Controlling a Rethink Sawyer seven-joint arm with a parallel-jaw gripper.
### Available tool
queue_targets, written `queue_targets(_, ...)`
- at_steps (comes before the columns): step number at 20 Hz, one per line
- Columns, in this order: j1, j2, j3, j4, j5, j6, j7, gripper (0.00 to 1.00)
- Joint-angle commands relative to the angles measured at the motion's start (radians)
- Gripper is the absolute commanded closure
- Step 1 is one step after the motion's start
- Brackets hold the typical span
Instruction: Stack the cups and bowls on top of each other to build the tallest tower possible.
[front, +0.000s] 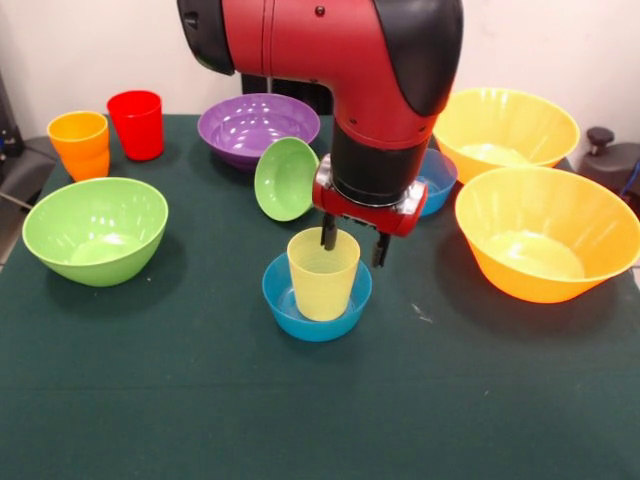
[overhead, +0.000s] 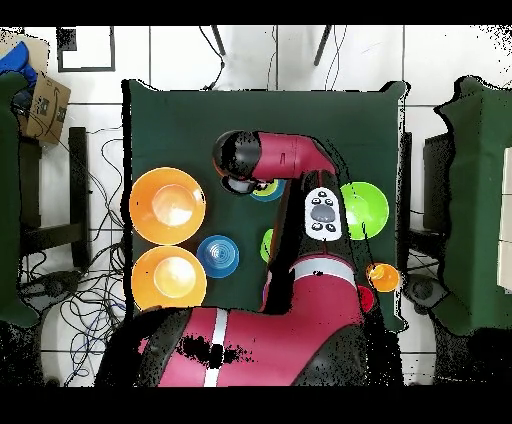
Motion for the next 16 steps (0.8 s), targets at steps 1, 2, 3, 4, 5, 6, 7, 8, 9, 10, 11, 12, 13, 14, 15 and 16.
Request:
queue_targets(1, -0.029, -0.048, 0.080, -0.028, -0.045, 0.107, -0.150, 0.00)
queue_targets(2, -0.029, -0.051, 0.080, -0.029, -0.047, 0.107, -0.151, 0.00)
queue_targets(3, -0.030, -0.064, 0.081, -0.015, -0.050, 0.086, -0.151, 0.00)
queue_targets(4, -0.032, -0.077, 0.083, 0.004, -0.051, 0.064, -0.150, 0.00)
queue_targets(5, -0.034, -0.085, 0.084, 0.011, -0.060, 0.029, -0.155, 0.00)
queue_targets(6, -0.033, -0.096, 0.085, 0.029, -0.063, 0.013, -0.154, 0.00)
queue_targets(7, -0.035, -0.108, 0.088, 0.045, -0.062, 0.005, -0.157, 0.00)
queue_targets(8, -0.033, -0.122, 0.085, 0.062, -0.064, 0.000, -0.154, 0.00)
queue_targets(9, -0.033, -0.145, 0.085, 0.083, -0.061, 0.009, -0.155, 0.00)
queue_targets(10, -0.032, -0.160, 0.082, 0.092, -0.063, 0.015, -0.158, 0.00)
queue_targets(11, -0.033, -0.185, 0.086, 0.115, -0.058, 0.035, -0.169, 0.00)
queue_targets(12, -0.033, -0.199, 0.088, 0.131, -0.058, 0.041, -0.175, 0.00)
queue_targets(13, -0.039, -0.225, 0.098, 0.152, -0.048, 0.064, -0.193, 0.00)
queue_targets(14, -0.041, -0.242, 0.103, 0.176, -0.045, 0.068, -0.200, 0.00)
queue_targets(15, -0.043, -0.256, 0.106, 0.188, -0.043, 0.075, -0.203, 0.00)
queue_targets(16, -0.045, -0.270, 0.109, 0.201, -0.041, 0.081, -0.207, 0.00)
